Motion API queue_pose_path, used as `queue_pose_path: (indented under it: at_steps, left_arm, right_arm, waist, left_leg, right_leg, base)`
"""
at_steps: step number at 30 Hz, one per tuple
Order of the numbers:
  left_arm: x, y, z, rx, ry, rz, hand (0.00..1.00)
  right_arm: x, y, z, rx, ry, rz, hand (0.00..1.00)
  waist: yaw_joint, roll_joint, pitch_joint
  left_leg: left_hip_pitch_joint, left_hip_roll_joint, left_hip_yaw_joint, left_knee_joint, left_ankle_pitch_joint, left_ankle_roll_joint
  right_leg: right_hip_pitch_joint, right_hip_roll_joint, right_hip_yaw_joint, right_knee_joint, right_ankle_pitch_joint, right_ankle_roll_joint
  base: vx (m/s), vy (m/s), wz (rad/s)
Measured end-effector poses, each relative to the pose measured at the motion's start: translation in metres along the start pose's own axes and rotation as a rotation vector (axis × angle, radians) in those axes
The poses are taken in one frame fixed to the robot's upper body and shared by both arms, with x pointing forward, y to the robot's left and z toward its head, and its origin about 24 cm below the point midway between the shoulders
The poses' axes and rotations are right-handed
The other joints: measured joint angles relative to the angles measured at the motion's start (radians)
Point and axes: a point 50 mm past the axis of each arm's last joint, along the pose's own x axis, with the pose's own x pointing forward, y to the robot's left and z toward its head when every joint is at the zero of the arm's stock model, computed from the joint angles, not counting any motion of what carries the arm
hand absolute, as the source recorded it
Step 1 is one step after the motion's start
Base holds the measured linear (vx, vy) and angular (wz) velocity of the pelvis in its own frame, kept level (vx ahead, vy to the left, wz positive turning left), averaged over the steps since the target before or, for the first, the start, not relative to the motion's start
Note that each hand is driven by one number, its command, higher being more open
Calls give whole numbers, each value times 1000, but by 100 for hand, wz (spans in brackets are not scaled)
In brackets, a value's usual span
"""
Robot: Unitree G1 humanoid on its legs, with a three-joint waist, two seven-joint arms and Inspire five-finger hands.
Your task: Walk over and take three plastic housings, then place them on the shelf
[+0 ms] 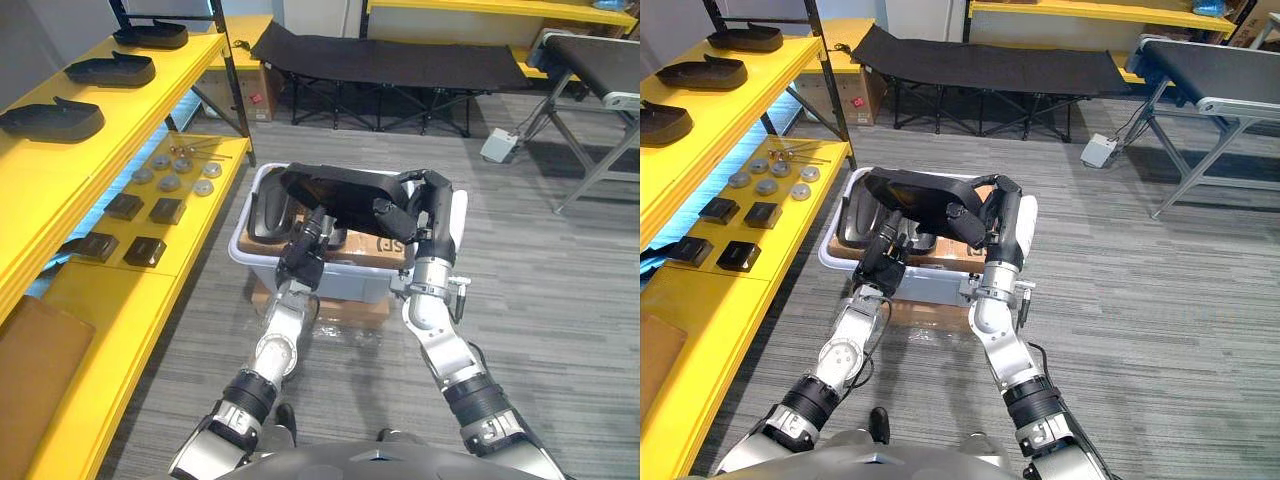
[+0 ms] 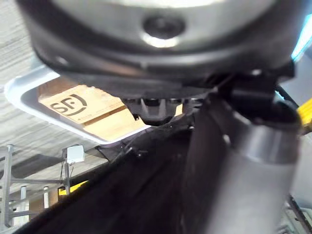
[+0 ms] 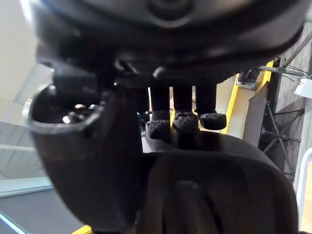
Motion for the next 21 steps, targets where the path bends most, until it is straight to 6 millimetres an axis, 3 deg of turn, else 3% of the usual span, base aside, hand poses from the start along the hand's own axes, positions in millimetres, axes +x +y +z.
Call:
queue_pose_path:
  at_steps: [7, 11, 16, 21]
  left_arm:
    - [-1, 2, -6, 8, 51, 7, 100]
    - [-2, 7, -9, -42, 76, 29, 100]
    - [-5, 20, -13, -257, 94, 70, 100]
    - [-8, 22, -14, -453, 57, 28, 100]
  right_arm:
    - [2, -5, 1, 3, -8, -83, 0]
    - [7, -7, 16, 55, -69, -111, 0]
    - [15, -12, 43, 233, -159, -153, 0]
    - [17, -11, 46, 364, -120, -177, 0]
  waist:
    - [0, -9, -12]
    - [2, -10, -14]
    - [1, -10, -16]
    - [-1, -13, -25]
  left_leg:
    - [-7, 1, -7, 0, 4, 0]
    - [-7, 1, -8, 0, 4, 0]
    - [-6, 1, -8, 0, 4, 0]
    - [-5, 1, -6, 0, 4, 0]
  right_leg:
    - [4, 3, -8, -16, 10, -1]
    - [4, 4, -7, -18, 12, -1]
    - [7, 4, -8, -21, 13, 0]
    - [13, 6, -8, -36, 20, -1]
  base:
    - [-2, 2, 2]
    - [0, 0, 0]
    - [0, 0, 0]
    - [0, 0, 0]
